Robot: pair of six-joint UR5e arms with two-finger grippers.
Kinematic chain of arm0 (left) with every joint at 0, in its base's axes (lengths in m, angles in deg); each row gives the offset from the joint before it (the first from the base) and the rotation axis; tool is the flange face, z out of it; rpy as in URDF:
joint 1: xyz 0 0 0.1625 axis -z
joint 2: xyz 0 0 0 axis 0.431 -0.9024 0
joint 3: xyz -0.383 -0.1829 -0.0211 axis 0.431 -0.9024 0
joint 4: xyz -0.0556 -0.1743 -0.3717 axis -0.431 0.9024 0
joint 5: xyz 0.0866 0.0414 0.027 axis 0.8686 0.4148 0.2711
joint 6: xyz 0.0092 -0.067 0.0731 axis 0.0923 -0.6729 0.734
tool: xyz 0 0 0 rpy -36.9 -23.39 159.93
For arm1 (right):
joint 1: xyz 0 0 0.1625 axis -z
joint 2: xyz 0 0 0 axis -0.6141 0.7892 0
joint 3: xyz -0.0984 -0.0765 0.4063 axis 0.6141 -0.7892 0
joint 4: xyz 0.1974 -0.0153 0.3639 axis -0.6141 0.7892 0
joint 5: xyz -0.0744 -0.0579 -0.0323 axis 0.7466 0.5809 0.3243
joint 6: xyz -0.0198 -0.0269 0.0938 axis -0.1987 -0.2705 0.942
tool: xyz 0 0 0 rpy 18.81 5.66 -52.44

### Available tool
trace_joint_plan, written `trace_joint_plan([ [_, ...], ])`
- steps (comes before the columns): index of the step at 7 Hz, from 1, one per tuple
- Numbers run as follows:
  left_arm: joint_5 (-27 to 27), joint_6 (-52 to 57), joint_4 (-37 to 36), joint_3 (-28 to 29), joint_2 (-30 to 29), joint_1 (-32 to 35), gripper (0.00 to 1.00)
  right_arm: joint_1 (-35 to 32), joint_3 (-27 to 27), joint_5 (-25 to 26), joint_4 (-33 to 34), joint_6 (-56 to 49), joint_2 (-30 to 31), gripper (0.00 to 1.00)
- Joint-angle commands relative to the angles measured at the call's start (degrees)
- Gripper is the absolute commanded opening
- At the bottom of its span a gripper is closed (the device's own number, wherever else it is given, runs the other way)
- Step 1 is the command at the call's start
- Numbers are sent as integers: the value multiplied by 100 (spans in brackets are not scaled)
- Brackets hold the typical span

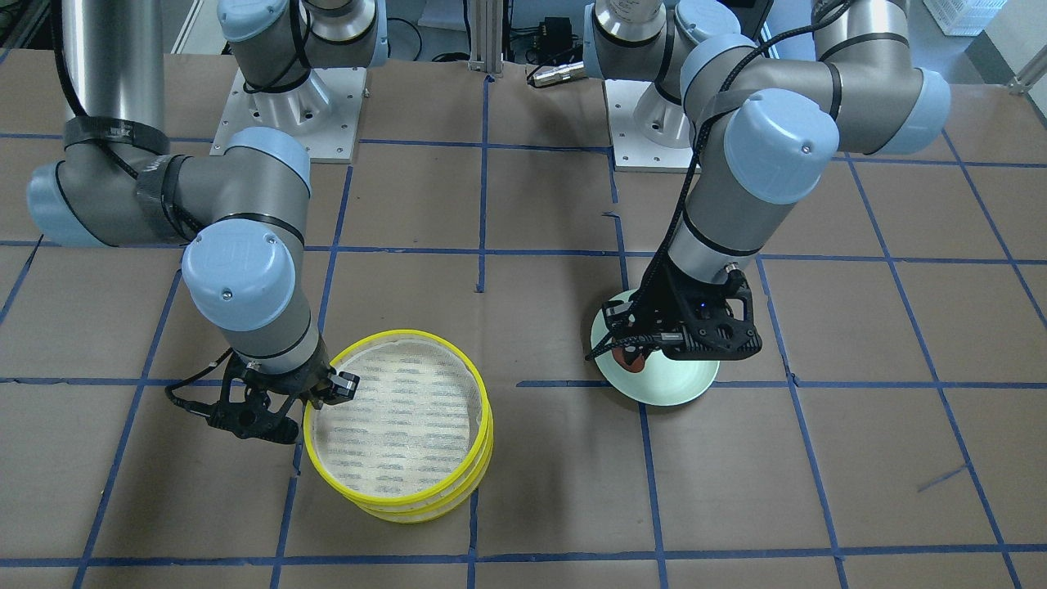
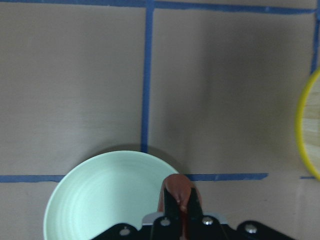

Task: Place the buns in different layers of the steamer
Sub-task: 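Grasp the brown bun in the bowl with the left gripper and lift it, then hold the brown bun aloft with the left gripper while the right holds the steamer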

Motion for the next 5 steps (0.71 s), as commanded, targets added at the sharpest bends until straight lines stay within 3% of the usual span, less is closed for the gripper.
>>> trace_joint_plan([
  [1, -42, -170, -11, 61, -6, 100, 4, 0, -13, -27, 1, 135, 23, 9],
  [5, 19, -56, -3, 61, 3, 100, 4, 0, -14, -36, -16, 153, 23, 11],
])
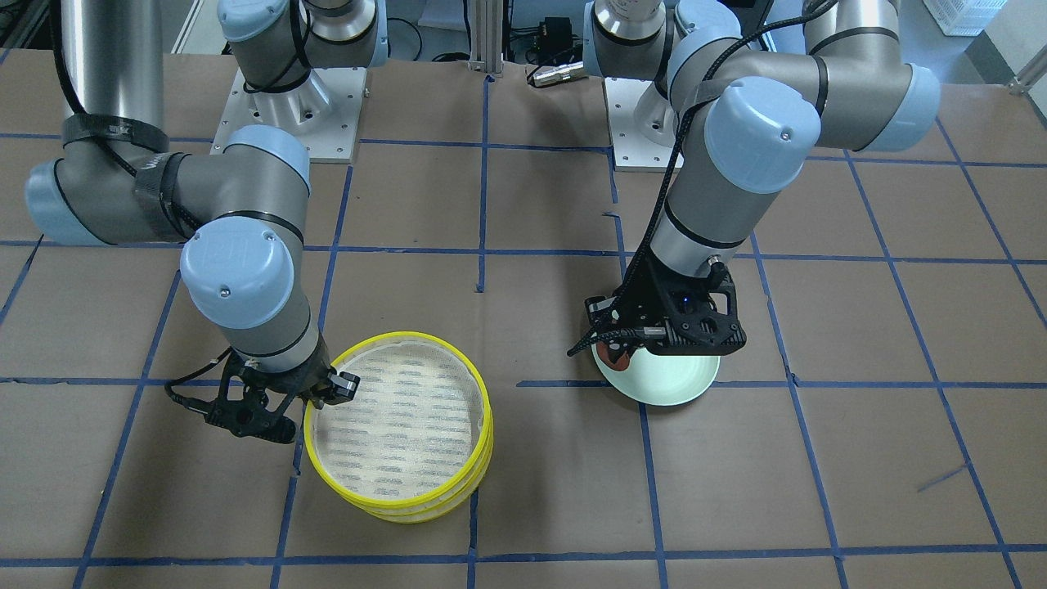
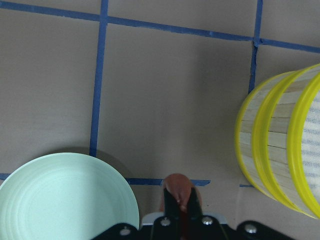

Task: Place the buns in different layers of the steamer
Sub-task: 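Hold the brown bun aloft with the left gripper while the right holds the steamer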

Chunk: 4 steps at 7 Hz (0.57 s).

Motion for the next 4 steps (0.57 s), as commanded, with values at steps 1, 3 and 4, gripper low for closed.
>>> trace_joint_plan([
  [1, 26, 123, 24, -7, 12, -3, 4, 0, -1, -12, -3, 11, 12, 11],
  [3, 44, 264, 42, -25, 39, -11, 4, -9, -1, -46, -3, 38, 12, 11],
  [4, 166, 264, 16, -16, 48, -11, 4, -9, -1, -238, -3, 64, 12, 11],
])
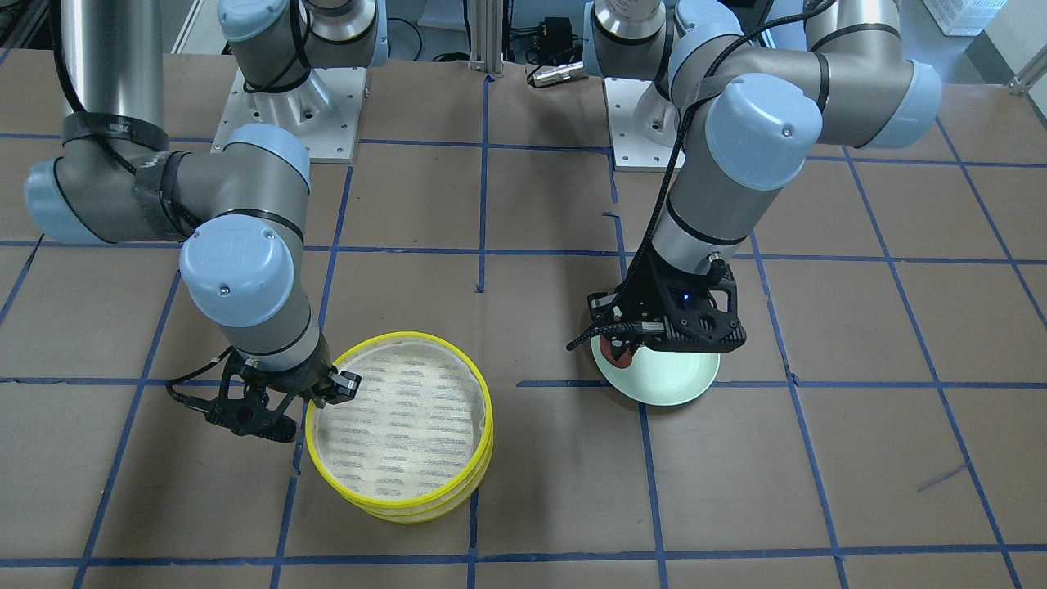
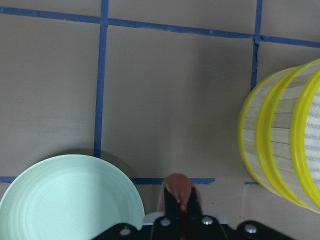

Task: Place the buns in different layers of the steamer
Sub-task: 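Hold the brown bun aloft with the left gripper while the right holds the steamer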

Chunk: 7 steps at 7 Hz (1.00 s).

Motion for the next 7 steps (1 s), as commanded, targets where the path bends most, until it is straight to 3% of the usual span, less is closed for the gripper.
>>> trace_joint_plan([
  [1, 187, 32, -29, -7, 1, -2, 4, -3, 0, -297, 11, 36, -10, 11],
  [7, -76, -4, 200, -42, 159, 209, 4, 14, -44, -52, 11, -78, -19, 11],
])
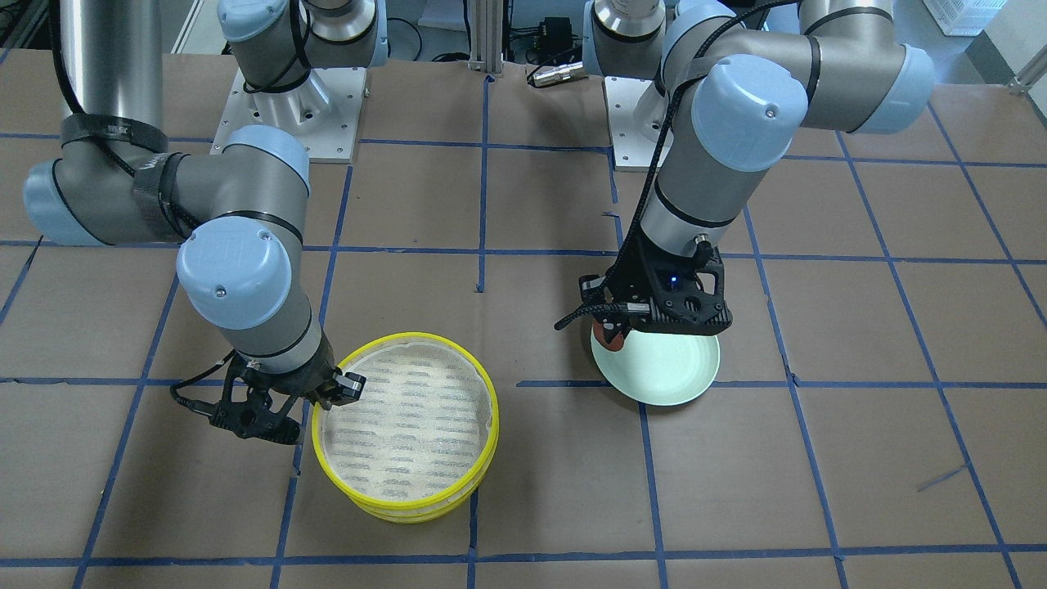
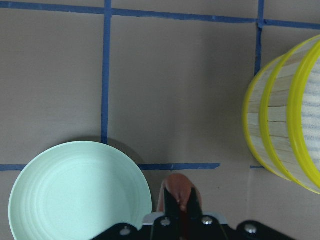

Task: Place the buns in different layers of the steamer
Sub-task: 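Hold the brown bun aloft with the left gripper while the right holds the steamer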

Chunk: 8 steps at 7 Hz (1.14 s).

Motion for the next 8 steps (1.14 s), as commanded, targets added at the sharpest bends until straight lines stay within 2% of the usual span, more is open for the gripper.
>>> trace_joint_plan([
  [1, -75, 14, -43, 87, 0, 70, 4, 6, 30, 60, -5, -22, -7, 11],
  [4, -48, 23, -52, 79, 71, 131, 4, 15, 57, 51, -31, -49, -7, 12],
  [5, -40, 32, -52, 88, 79, 131, 4, 15, 57, 51, -40, -49, -7, 16],
  [6, -13, 215, -61, 96, 97, 114, 4, 24, 66, 121, -40, -75, -7, 26],
  [7, -13, 338, -70, 96, 97, 114, 4, 15, 57, 139, -23, -75, 1, 52],
  [8, -74, 252, -87, 123, 80, 122, 4, 24, 40, 104, 12, -84, 19, 99],
])
